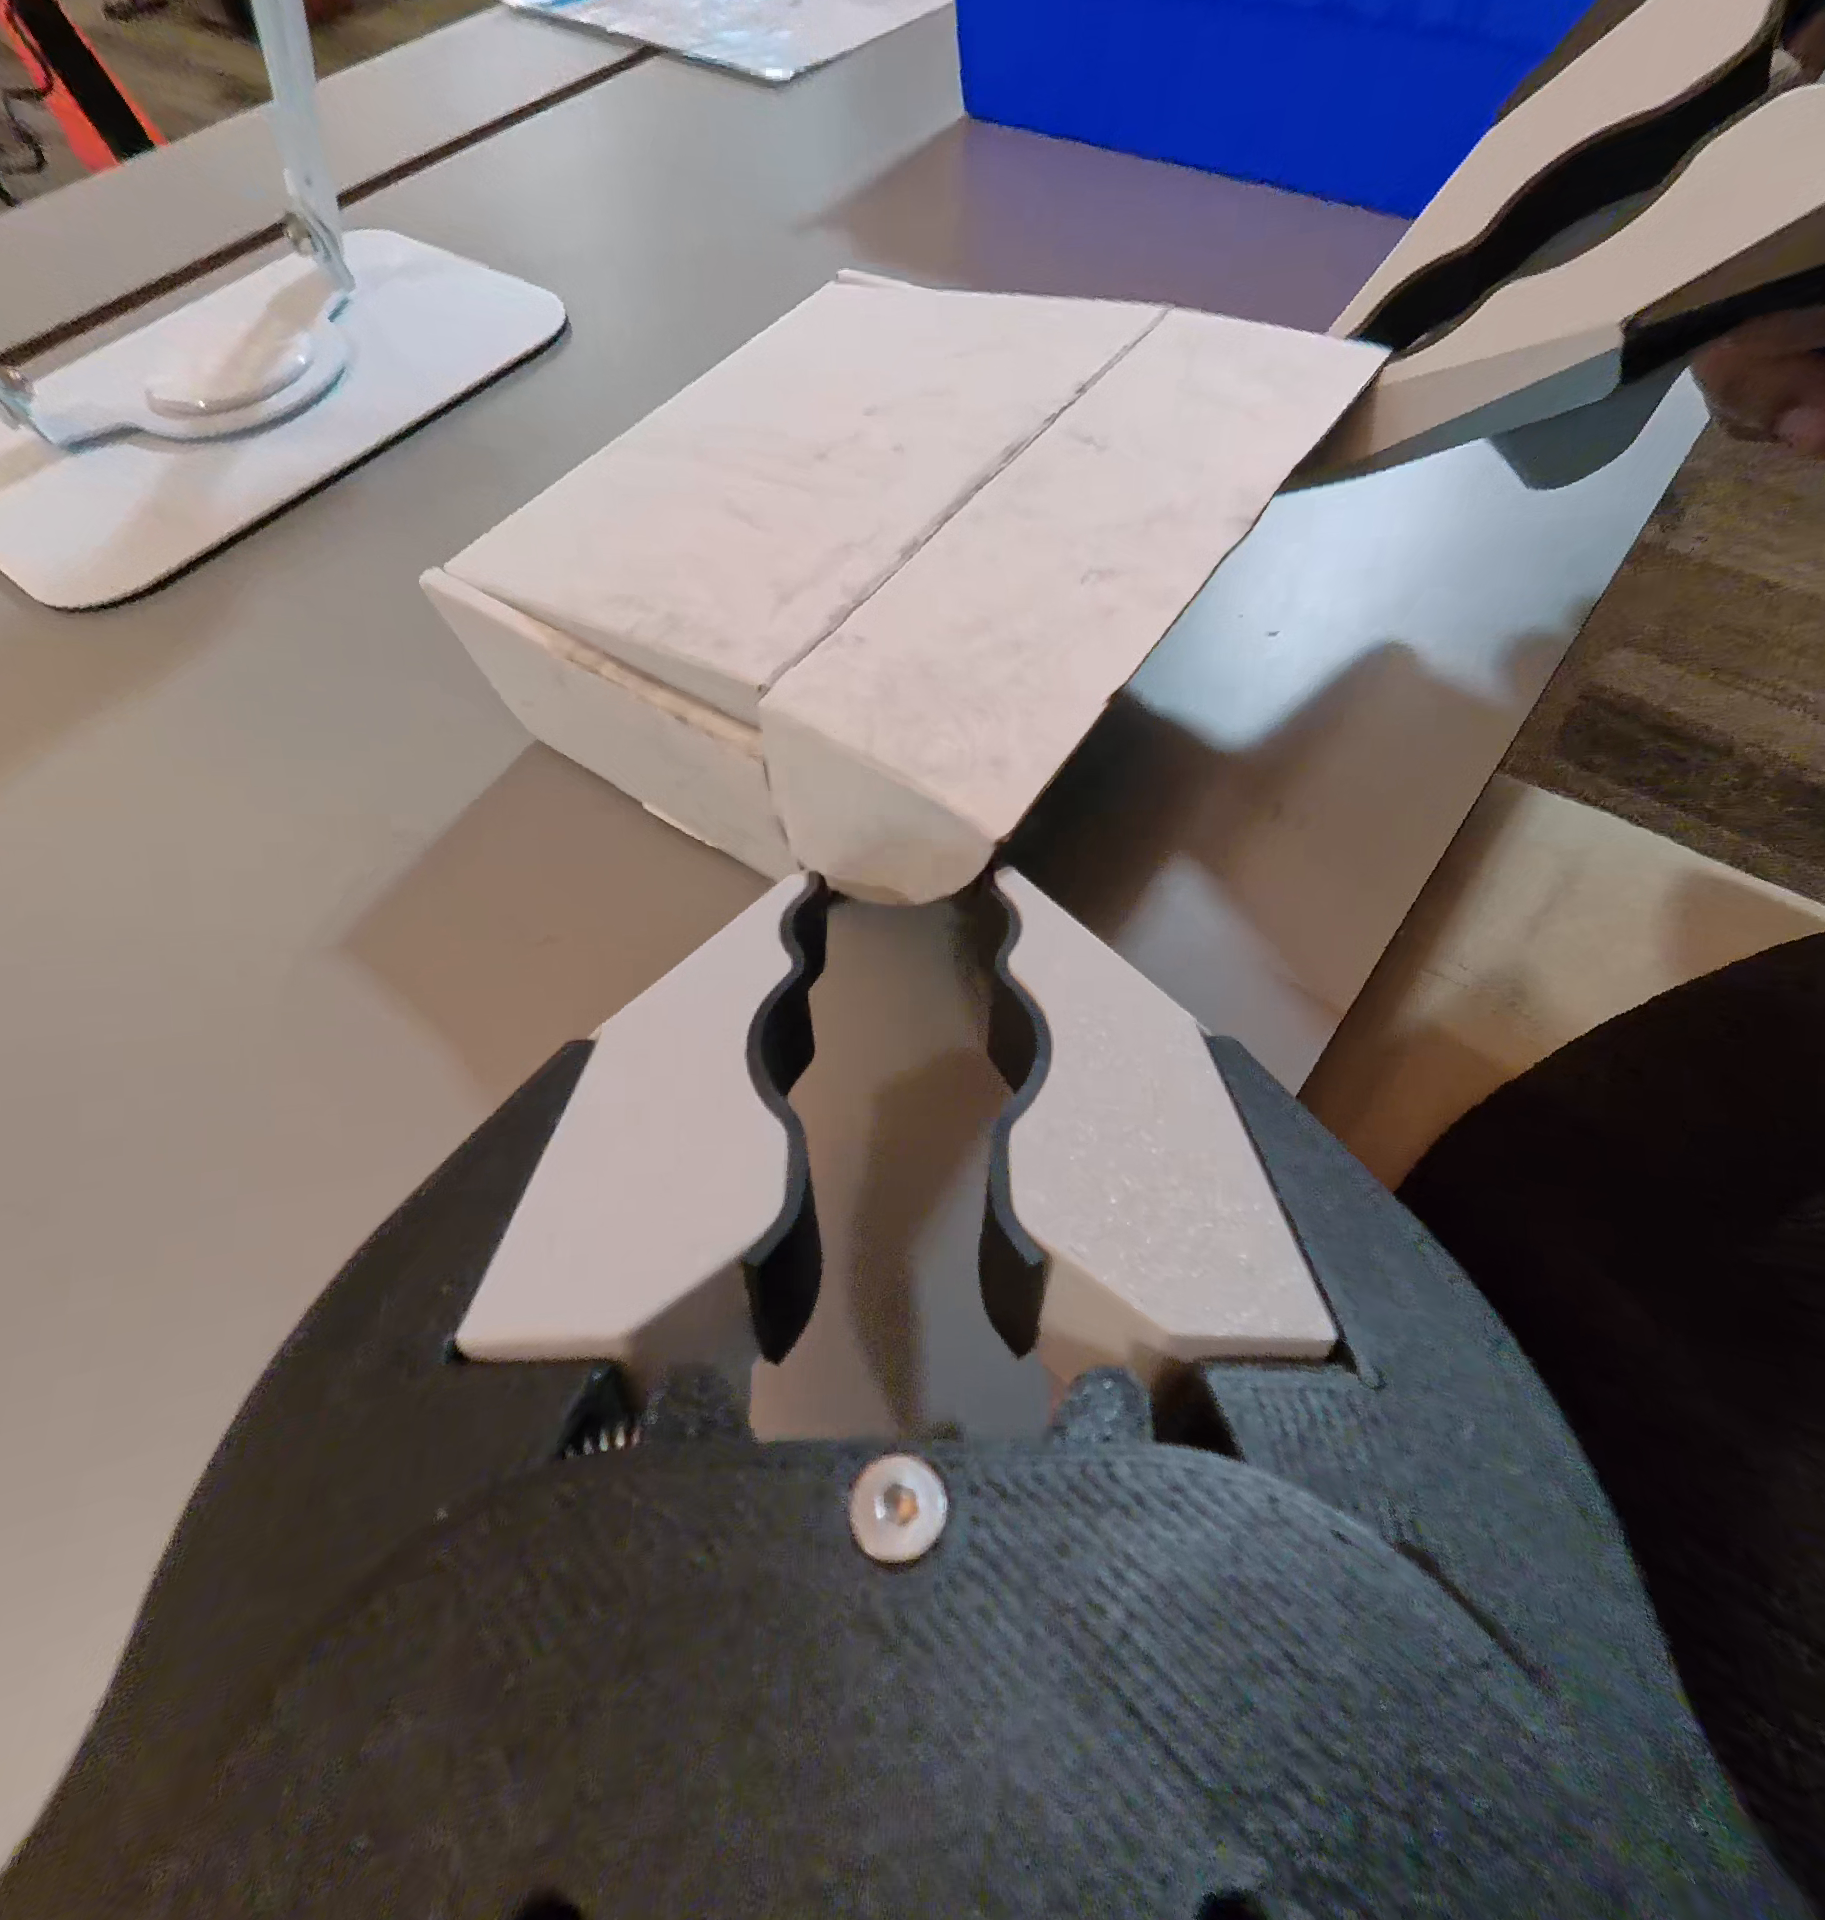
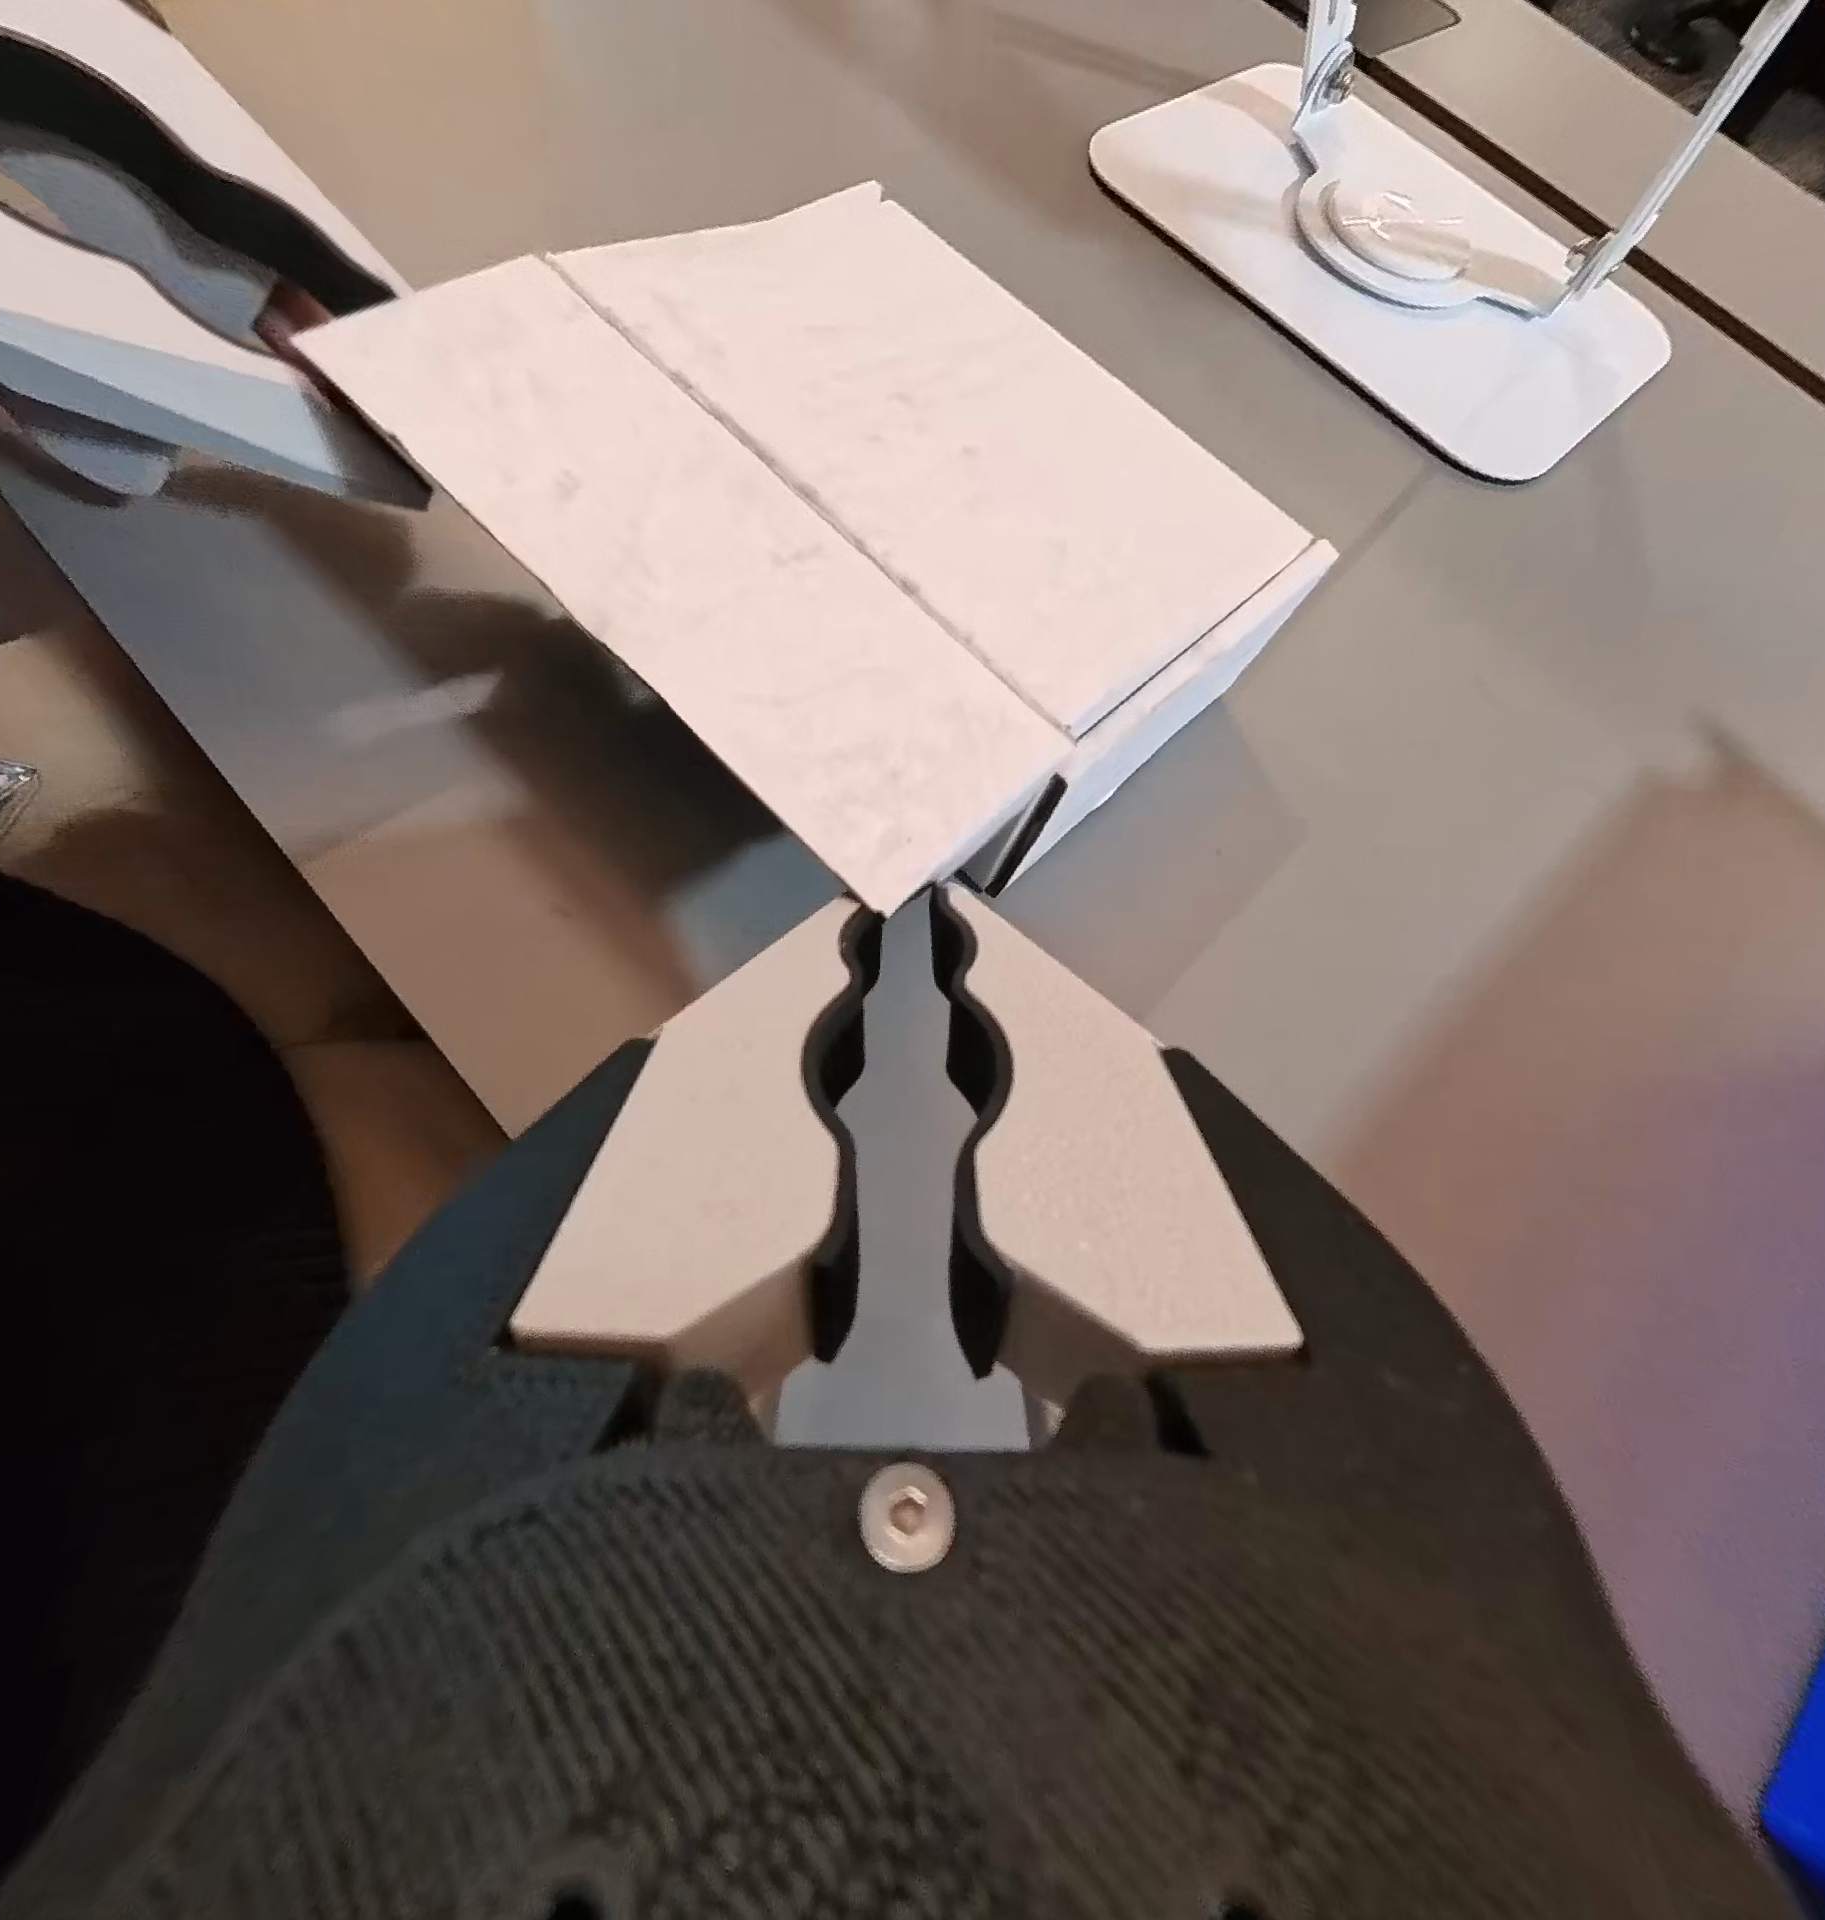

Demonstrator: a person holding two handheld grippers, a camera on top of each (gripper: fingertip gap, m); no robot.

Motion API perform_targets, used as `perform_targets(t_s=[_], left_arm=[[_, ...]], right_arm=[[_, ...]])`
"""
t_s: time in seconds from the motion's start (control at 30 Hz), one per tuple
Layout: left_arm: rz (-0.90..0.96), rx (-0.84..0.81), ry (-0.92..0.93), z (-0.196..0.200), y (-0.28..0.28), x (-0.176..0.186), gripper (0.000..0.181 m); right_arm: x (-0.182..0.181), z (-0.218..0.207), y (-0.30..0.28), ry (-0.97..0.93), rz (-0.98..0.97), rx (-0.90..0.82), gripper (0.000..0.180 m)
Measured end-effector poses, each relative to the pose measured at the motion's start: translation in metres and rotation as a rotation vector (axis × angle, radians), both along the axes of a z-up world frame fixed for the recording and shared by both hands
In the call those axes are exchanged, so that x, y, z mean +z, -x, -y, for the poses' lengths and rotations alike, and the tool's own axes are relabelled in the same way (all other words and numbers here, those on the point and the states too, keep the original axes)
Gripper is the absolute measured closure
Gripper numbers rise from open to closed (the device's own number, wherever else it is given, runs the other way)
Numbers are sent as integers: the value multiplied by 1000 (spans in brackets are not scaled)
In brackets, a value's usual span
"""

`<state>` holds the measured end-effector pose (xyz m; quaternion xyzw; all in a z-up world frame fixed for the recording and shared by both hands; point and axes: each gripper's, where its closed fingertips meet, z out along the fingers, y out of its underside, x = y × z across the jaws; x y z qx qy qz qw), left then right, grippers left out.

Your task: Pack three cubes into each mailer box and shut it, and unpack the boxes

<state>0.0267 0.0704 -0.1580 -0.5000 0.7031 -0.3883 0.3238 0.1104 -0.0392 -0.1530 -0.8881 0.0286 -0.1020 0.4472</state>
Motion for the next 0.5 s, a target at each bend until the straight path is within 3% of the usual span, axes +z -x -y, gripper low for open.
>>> perform_targets(t_s=[0.17,0.27,0.4,0.5], left_arm=[[-71,92,25,-31,4,-5,150],[-45,133,153,-40,3,6,152],[4,69,447,-21,3,30,151],[-20,28,508,-7,3,28,146]], right_arm=[[-1,4,-9,-2,29,-27,167],[-5,11,-15,31,57,-28,155],[-1,23,-30,21,60,-58,151],[7,34,-43,-34,-16,-113,151]])
